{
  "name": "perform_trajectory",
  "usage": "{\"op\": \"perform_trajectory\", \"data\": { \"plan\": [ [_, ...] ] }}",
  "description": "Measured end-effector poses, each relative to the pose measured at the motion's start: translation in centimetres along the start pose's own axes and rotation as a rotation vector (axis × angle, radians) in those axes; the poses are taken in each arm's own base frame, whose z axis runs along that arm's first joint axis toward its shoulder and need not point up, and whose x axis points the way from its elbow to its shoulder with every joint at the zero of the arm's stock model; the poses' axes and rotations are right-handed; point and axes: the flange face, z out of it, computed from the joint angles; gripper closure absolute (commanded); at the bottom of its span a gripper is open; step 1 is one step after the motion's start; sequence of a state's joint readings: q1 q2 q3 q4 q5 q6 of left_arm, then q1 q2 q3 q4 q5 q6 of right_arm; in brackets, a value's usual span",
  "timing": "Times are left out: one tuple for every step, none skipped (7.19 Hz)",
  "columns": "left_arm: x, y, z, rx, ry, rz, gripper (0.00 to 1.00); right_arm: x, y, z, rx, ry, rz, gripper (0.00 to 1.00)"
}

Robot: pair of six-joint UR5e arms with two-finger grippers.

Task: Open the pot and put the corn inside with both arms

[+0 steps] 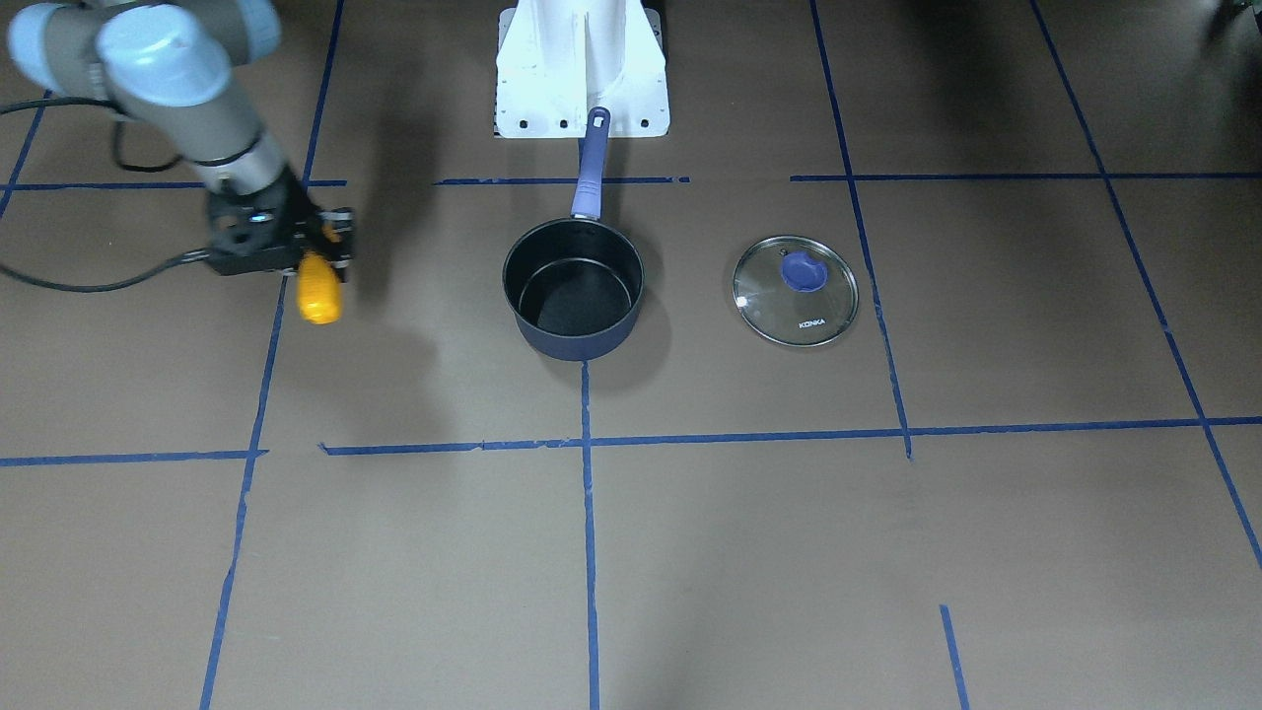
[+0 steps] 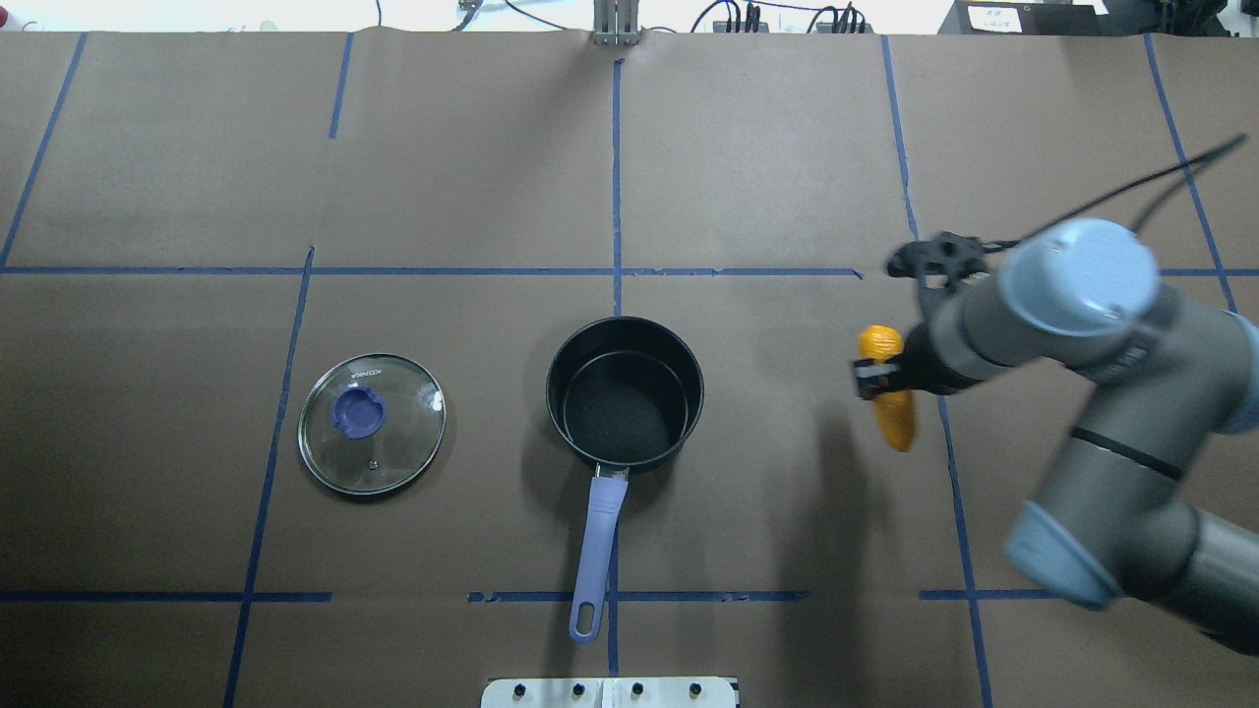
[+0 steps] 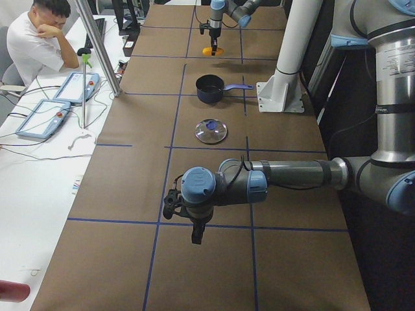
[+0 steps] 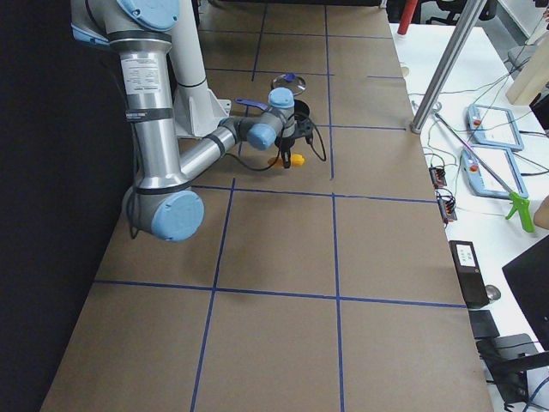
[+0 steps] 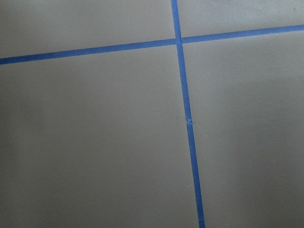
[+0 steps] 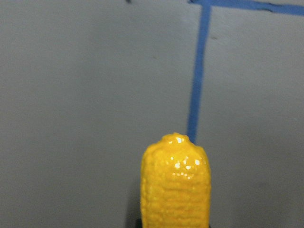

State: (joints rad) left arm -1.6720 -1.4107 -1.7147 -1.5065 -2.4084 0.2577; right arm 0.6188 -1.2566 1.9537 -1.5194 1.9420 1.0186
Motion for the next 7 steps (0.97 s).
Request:
{"op": "perform_trajectory", "data": {
  "plan": [
    [0.0, 0.0, 0.0, 0.001, 0.000, 0.000, 0.00, -7.4, -1.3, -1.2, -0.001, 0.016, 0.035, 1.00],
    [0.0, -0.1, -0.1, 0.001, 0.000, 0.000, 0.00, -13.9, -2.0, -1.6, 0.012, 0.022, 0.080, 1.00],
    [0.0, -0.1, -0.1, 0.001, 0.000, 0.000, 0.00, -19.3, -2.2, -1.3, 0.026, 0.027, 0.122, 0.99],
    [0.1, -0.1, -0.1, 0.001, 0.000, 0.000, 0.00, -23.1, -2.3, -0.5, 0.036, 0.039, 0.149, 0.90],
    [0.1, -0.1, -0.1, 0.002, 0.000, 0.000, 0.00, -24.8, -2.3, 0.3, 0.043, 0.047, 0.160, 0.07],
    [0.1, -0.2, -0.1, 0.003, 0.001, 0.000, 0.00, -25.2, -2.0, 1.1, 0.045, 0.051, 0.161, 0.01],
    [0.1, -0.2, -0.1, 0.003, 0.001, 0.000, 0.00, -24.8, -1.6, 1.7, 0.043, 0.055, 0.162, 0.00]
  ]
}}
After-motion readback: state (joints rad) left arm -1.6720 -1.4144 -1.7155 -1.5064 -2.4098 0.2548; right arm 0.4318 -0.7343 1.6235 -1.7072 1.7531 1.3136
